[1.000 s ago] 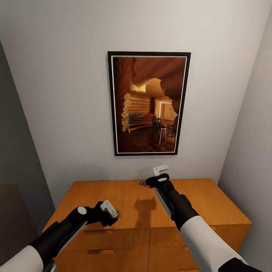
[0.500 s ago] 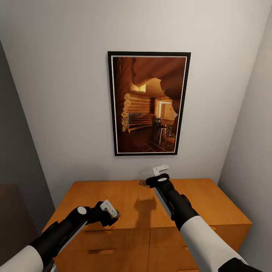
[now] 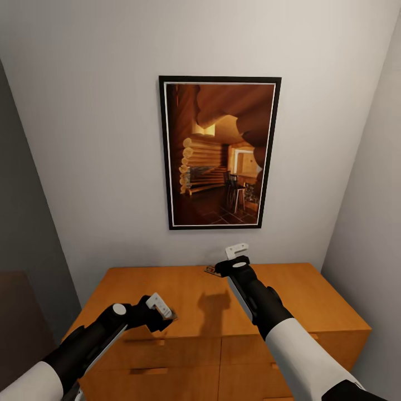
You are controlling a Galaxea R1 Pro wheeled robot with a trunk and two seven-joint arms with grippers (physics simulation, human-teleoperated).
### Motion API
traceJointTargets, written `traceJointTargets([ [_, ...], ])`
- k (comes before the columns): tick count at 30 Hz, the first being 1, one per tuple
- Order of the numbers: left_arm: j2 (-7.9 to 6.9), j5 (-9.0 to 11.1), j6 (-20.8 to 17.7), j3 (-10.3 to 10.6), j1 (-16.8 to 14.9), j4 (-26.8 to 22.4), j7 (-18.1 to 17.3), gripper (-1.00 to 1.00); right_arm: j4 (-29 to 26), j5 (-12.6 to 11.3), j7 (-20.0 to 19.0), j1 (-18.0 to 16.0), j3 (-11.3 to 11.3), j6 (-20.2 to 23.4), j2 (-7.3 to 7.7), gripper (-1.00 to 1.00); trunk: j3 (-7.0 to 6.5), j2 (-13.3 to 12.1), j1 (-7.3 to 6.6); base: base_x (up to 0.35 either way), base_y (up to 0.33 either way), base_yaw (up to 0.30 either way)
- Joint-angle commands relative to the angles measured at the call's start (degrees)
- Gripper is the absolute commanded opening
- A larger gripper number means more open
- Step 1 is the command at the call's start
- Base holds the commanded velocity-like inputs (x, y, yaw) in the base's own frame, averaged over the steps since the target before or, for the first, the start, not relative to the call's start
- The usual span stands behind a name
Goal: Take the four mousetraps from the cabinet in the bathroom and place them on the bathroom floor. Make sure all four end up on the same floor surface, and ensure that at least two of them are either under or directly next to the same bathroom sink.
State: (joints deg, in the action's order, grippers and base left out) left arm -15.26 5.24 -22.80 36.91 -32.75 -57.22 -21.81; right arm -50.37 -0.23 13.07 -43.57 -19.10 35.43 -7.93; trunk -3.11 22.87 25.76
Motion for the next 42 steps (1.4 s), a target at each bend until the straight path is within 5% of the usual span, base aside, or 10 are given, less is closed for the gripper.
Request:
traceJointTargets([
  [1,-0.07,0.5,-0.4,0.0,0.0,0.0,0.2,1.00,0.0,0.0,0.3,0.0,-0.2,0.3,0.02,1.00,0.03,0.1,0.03,0.000,0.000,0.000],
  [30,0.17,0.6,-0.4,-0.8,0.0,0.1,0.6,1.00,0.0,0.0,0.3,0.0,-0.2,0.3,0.02,1.00,0.03,0.1,0.03,0.000,0.000,0.000],
  [42,0.23,0.6,-0.4,-0.8,0.0,0.1,0.6,1.00,0.0,0.0,0.3,0.0,-0.2,0.3,0.02,1.00,1.83,4.1,2.22,0.000,0.000,0.000],
])
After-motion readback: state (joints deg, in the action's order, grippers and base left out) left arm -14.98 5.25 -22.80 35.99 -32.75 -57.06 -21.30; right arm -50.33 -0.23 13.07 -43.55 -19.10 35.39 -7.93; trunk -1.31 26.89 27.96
